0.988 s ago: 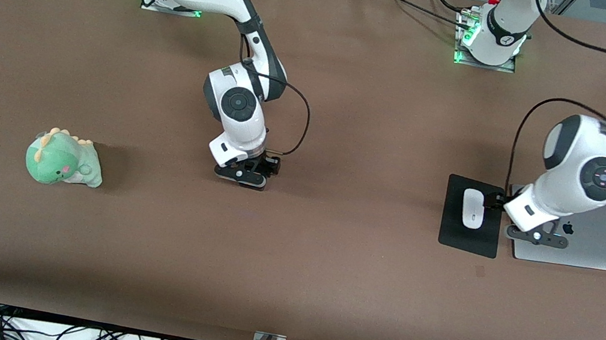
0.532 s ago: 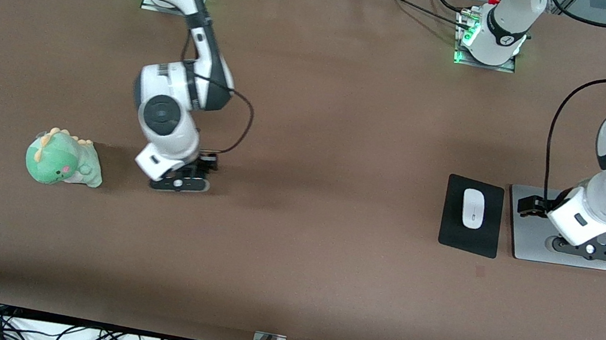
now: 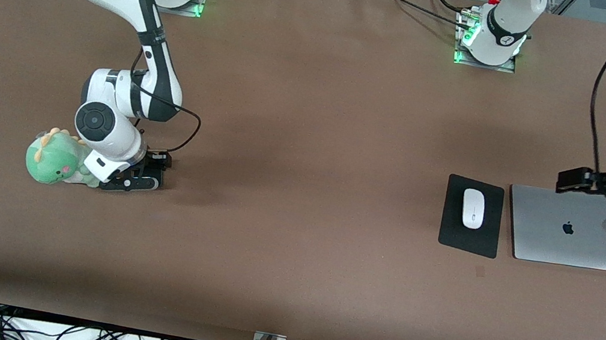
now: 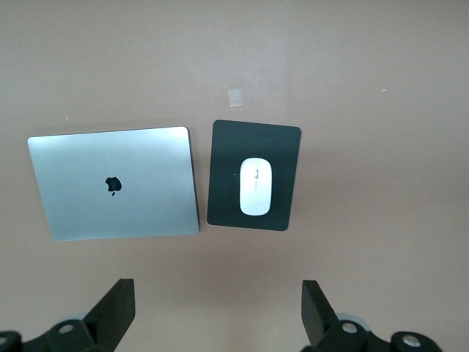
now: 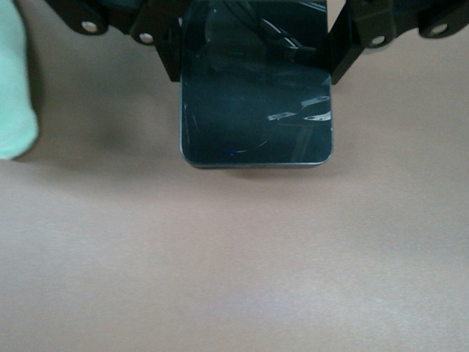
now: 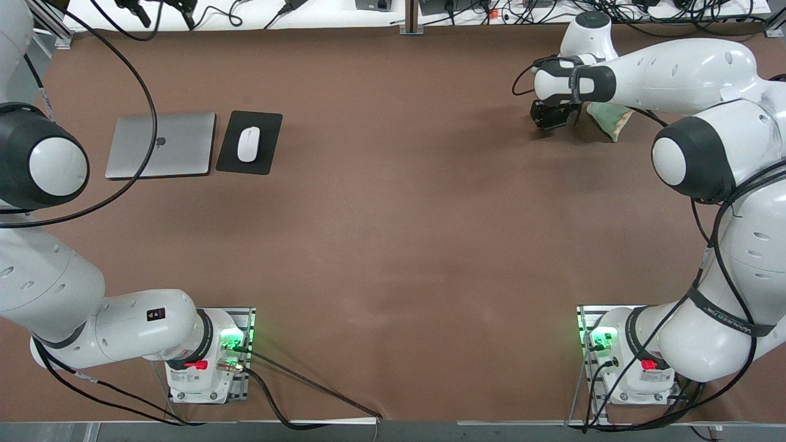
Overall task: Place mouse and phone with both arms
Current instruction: 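Lower the phone beside the plush toy while the left gripper withdraws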
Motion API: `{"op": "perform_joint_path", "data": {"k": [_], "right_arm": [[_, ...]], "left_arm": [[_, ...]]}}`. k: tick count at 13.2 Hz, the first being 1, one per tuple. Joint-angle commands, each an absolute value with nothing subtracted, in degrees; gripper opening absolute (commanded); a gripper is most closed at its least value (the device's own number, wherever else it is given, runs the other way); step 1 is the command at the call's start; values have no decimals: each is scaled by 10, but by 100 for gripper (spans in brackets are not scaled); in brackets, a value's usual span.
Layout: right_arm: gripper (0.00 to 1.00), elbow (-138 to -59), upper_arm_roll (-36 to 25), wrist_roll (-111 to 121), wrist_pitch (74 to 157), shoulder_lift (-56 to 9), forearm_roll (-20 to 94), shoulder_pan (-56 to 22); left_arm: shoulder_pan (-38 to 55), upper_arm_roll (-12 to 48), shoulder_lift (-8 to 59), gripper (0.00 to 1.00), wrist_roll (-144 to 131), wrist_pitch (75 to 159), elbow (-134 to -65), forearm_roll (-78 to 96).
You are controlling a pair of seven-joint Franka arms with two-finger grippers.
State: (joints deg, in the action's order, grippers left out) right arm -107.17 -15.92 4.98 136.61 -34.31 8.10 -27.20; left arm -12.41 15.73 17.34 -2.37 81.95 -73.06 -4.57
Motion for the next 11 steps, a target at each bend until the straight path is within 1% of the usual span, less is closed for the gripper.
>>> {"op": "perform_joint_path", "data": {"k": [1, 2, 3, 5, 7, 11], "right_arm": [[44, -1084, -156, 96, 1403, -361, 128, -266], [44, -1090, -156, 103, 1421, -366, 132, -266], [44, -1095, -156, 107, 1431, -366, 132, -266], [44, -1095, -156, 108, 1431, -366, 132, -265], [51, -1095, -156, 107, 1429, -364, 133, -265], [51, -1094, -156, 107, 1429, -364, 134, -250]], "left_arm": [[-59, 40, 74, 100, 5, 839, -808, -17], [-31, -7, 38, 100, 5, 850, -846, -15], [-31, -11, 6, 100, 6, 857, -886, -12], [-30, -11, -62, 100, 6, 939, -981, -14], [-19, -11, -69, 100, 6, 947, -987, -18], [2, -18, -70, 100, 41, 946, -984, -21]]}}
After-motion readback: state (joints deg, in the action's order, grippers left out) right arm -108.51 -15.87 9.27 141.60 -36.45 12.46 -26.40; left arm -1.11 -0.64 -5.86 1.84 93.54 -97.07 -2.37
